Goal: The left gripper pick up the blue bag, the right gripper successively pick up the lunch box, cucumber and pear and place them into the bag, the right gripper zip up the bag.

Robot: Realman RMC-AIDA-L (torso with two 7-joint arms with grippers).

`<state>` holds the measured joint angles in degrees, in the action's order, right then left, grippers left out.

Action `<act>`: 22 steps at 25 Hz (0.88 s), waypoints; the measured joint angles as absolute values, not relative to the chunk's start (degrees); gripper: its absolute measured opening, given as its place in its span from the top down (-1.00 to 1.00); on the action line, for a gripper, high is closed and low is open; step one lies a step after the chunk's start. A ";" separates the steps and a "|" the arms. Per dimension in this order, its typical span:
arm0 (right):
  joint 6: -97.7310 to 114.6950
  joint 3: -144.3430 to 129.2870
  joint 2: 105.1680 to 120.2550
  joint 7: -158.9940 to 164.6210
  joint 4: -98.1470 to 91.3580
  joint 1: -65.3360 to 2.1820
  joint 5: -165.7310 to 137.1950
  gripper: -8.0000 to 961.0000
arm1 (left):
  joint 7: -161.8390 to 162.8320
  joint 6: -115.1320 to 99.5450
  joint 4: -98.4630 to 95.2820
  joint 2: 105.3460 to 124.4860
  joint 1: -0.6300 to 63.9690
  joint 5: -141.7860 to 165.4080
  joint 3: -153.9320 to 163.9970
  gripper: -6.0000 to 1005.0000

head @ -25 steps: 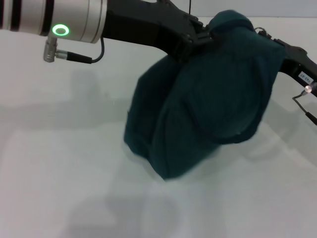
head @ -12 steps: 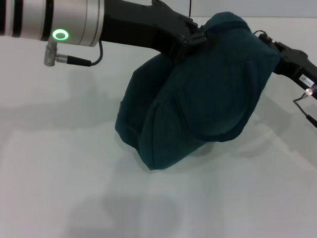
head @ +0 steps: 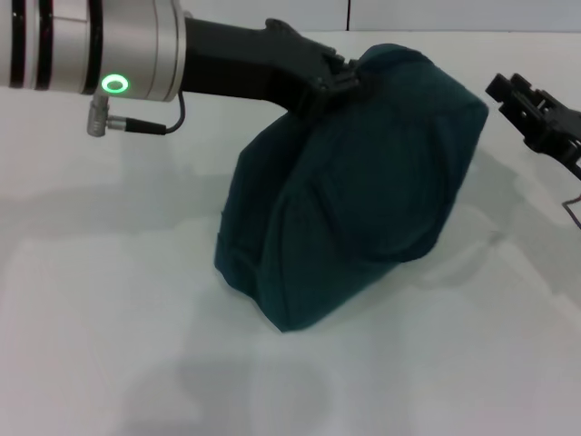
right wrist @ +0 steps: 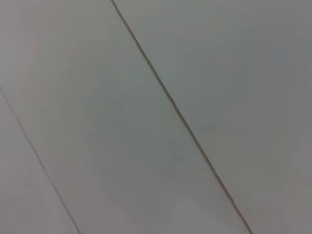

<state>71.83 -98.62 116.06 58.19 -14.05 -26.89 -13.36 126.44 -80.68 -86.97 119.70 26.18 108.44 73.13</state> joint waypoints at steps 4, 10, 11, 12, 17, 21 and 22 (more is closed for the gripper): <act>71.87 -98.61 116.00 58.18 -14.07 -26.47 -13.04 0.38 | 125.91 -80.50 -84.80 119.71 25.96 107.32 72.26 0.83; 72.52 -98.61 115.87 58.17 -14.12 -26.41 -12.92 -0.10 | 125.57 -80.49 -83.77 119.67 25.79 106.66 71.84 0.67; 72.69 -98.61 115.83 58.18 -14.14 -26.40 -12.92 -0.19 | 125.39 -80.47 -83.76 119.67 25.69 106.66 71.82 0.63; 72.83 -98.60 115.79 58.17 -14.14 -26.39 -12.92 -0.28 | 125.02 -80.36 -83.76 119.67 25.46 106.65 71.62 0.60; 76.57 -97.31 115.01 58.18 -14.16 -26.18 -13.02 -0.81 | 123.02 -80.66 -85.75 119.62 23.24 103.06 68.99 0.41; 85.80 -97.14 112.46 57.99 -14.21 -26.04 -14.61 -0.81 | 116.88 -84.81 -89.68 119.49 17.88 97.25 65.37 0.08; 89.54 -97.25 111.15 57.60 -14.47 -26.13 -16.88 -0.81 | 114.93 -86.37 -90.19 119.49 16.15 95.92 64.89 0.00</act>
<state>89.54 -97.25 111.15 57.60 -14.47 -26.13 -16.88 114.93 -86.37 -90.19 119.49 16.15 95.92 64.89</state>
